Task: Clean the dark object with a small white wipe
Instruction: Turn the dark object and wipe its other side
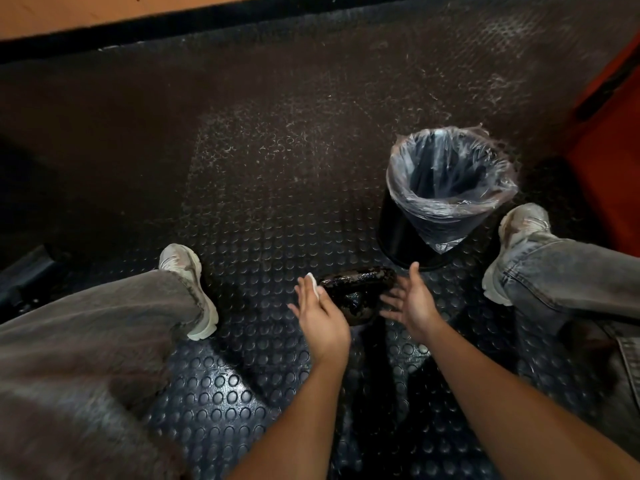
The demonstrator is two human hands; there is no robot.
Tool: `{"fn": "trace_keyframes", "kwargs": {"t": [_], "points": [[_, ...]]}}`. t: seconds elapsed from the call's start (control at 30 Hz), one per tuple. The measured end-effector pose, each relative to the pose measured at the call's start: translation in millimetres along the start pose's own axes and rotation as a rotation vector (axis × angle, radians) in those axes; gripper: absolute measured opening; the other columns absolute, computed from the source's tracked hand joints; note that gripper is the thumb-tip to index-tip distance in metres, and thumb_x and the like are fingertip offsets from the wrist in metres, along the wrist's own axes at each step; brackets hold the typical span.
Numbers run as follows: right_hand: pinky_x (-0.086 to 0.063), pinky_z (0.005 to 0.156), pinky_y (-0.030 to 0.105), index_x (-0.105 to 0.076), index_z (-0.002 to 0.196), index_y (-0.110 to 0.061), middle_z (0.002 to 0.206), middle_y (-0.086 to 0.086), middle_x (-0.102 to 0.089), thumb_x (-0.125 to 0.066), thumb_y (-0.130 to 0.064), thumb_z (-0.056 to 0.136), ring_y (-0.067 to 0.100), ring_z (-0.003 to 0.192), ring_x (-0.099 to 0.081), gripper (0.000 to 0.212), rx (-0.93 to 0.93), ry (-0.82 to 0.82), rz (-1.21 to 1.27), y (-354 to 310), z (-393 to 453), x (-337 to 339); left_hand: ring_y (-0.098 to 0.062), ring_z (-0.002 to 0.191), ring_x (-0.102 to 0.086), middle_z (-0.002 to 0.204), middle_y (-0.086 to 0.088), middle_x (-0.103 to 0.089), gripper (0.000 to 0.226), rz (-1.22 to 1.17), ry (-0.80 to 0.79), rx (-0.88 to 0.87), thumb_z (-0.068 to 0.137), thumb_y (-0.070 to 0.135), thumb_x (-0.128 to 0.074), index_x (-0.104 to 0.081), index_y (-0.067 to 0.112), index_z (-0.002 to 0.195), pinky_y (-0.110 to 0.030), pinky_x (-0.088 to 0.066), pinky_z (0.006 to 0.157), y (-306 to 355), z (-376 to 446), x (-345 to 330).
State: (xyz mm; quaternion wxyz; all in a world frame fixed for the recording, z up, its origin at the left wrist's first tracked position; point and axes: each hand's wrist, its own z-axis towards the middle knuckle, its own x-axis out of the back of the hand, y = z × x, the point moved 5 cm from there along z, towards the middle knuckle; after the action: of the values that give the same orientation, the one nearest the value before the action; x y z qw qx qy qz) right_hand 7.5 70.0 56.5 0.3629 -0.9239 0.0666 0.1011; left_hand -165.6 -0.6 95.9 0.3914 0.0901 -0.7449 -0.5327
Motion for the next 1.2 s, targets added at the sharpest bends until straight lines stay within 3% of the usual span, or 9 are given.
{"fn": "trace_keyframes", "kwargs": {"t": [0.17, 0.3, 0.47, 0.6, 0.67, 0.77, 0.93, 1.03, 1.2], "points": [[-0.047, 0.101, 0.053, -0.041, 0.151, -0.014, 0.15, 0.018, -0.048, -0.02, -0.073, 0.098, 0.033, 0.127, -0.053, 0.082, -0.002, -0.01, 0.008, 0, 2, -1, -0.012, 0.152, -0.02, 0.154, 0.002, -0.045, 0.042, 0.293, -0.196, -0.321, 0.108, 0.025, -0.036, -0.052, 0.015, 0.145, -0.044, 0.003, 0.127, 31, 7, -17], [-0.048, 0.099, 0.052, -0.045, 0.149, -0.017, 0.146, 0.012, -0.051, -0.021, -0.073, 0.097, 0.032, 0.127, -0.053, 0.08, 0.003, -0.004, 0.002, 0, 0, 0, -0.009, 0.155, -0.007, 0.161, 0.004, -0.034, 0.048, 0.352, -0.345, -0.581, 0.107, 0.022, -0.032, -0.039, 0.013, 0.153, -0.049, 0.004, 0.126, 28, -14, -28], [-0.043, 0.107, 0.06, -0.037, 0.154, -0.014, 0.152, 0.017, -0.044, -0.019, -0.072, 0.098, 0.036, 0.132, -0.051, 0.083, 0.001, 0.003, -0.002, 0, 0, 0, -0.003, 0.154, -0.003, 0.164, 0.007, -0.021, 0.05, 0.126, -0.129, -0.255, 0.109, 0.026, -0.037, -0.028, 0.019, 0.157, -0.037, 0.004, 0.127, -3, -17, -3], [-0.043, 0.108, 0.06, -0.034, 0.155, -0.013, 0.155, 0.019, -0.04, -0.02, -0.072, 0.098, 0.035, 0.132, -0.051, 0.084, 0.001, 0.001, -0.009, -1, -1, 0, -0.021, 0.153, -0.022, 0.159, -0.003, -0.038, 0.046, -0.052, 0.053, 0.151, 0.109, 0.032, -0.034, -0.045, 0.017, 0.151, -0.037, -0.006, 0.127, -1, 0, 5], [-0.042, 0.108, 0.06, -0.033, 0.155, -0.012, 0.154, 0.019, -0.041, -0.02, -0.071, 0.098, 0.036, 0.133, -0.05, 0.083, 0.002, 0.002, -0.008, -1, 0, 1, -0.022, 0.15, -0.029, 0.154, -0.002, -0.046, 0.044, 0.027, 0.023, 0.106, 0.109, 0.032, -0.033, -0.053, 0.017, 0.145, -0.041, -0.009, 0.127, 12, 12, 1], [-0.046, 0.103, 0.054, -0.04, 0.152, -0.014, 0.152, 0.018, -0.045, -0.02, -0.073, 0.097, 0.034, 0.131, -0.051, 0.083, -0.003, -0.006, -0.001, 1, 2, 0, -0.014, 0.149, -0.03, 0.15, 0.0, -0.051, 0.04, 0.293, -0.177, -0.217, 0.109, 0.025, -0.035, -0.056, 0.015, 0.142, -0.044, 0.0, 0.127, 35, 15, -17], [-0.046, 0.105, 0.055, -0.047, 0.147, -0.017, 0.149, 0.014, -0.048, -0.022, -0.073, 0.097, 0.03, 0.123, -0.055, 0.079, 0.008, 0.001, 0.0, 2, 3, 1, -0.006, 0.154, -0.006, 0.162, 0.006, -0.032, 0.047, 0.37, -0.333, -0.511, 0.109, 0.026, -0.032, -0.039, 0.016, 0.154, -0.047, 0.005, 0.126, 32, -13, -29], [-0.047, 0.103, 0.055, -0.047, 0.147, -0.017, 0.15, 0.017, -0.048, -0.021, -0.075, 0.096, 0.031, 0.125, -0.055, 0.082, 0.006, -0.001, -0.009, 2, 2, 1, -0.002, 0.153, -0.007, 0.162, 0.01, -0.029, 0.046, 0.272, -0.238, -0.479, 0.109, 0.026, -0.036, -0.036, 0.022, 0.155, -0.043, 0.002, 0.127, 11, -19, -15], [-0.044, 0.106, 0.059, -0.038, 0.153, -0.014, 0.154, 0.018, -0.041, -0.019, -0.073, 0.097, 0.034, 0.13, -0.052, 0.083, 0.008, -0.004, -0.017, 1, -1, -1, -0.003, 0.152, -0.018, 0.16, 0.008, -0.035, 0.045, 0.051, -0.023, -0.107, 0.109, 0.031, -0.034, -0.041, 0.021, 0.153, -0.037, -0.008, 0.127, -6, -8, 2]]}}
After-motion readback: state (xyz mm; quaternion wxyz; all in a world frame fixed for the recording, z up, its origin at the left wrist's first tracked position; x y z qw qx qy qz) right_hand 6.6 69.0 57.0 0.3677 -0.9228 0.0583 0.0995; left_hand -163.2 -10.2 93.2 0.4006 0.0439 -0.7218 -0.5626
